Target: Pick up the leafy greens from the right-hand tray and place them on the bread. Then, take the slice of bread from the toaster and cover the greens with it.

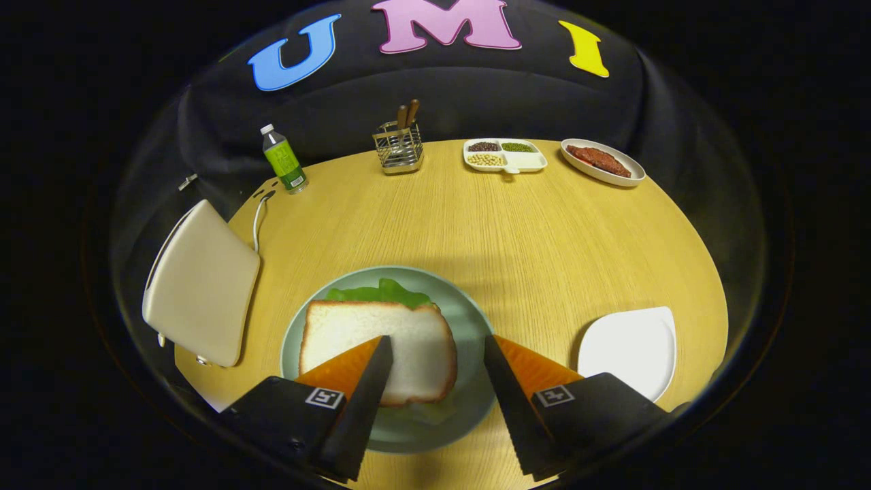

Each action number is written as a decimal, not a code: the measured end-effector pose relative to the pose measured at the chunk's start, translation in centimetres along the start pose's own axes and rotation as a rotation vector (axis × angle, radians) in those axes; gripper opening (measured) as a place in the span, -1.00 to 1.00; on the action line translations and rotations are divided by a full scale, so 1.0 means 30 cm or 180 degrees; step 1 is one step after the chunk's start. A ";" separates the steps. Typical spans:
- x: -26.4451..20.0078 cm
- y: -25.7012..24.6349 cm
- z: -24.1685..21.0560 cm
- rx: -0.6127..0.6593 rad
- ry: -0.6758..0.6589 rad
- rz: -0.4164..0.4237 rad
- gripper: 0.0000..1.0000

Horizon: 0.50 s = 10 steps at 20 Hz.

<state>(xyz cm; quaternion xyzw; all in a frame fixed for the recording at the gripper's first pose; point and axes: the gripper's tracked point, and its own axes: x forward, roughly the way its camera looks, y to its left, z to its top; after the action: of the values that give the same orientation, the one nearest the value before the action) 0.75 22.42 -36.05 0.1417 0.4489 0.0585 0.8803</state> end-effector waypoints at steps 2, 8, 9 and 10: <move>-0.013 -0.026 0.019 -0.0068 -0.0065 -0.0095 0.92; -0.085 -0.067 0.111 -0.0104 -0.0291 -0.0121 0.99; -0.101 -0.070 0.131 -0.0073 -0.0332 -0.0104 0.99; -0.121 -0.070 0.156 -0.0053 -0.0382 -0.0083 0.99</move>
<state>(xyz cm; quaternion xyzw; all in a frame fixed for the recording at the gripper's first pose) 2.34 18.67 -31.28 0.1318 0.3966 0.0420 0.9075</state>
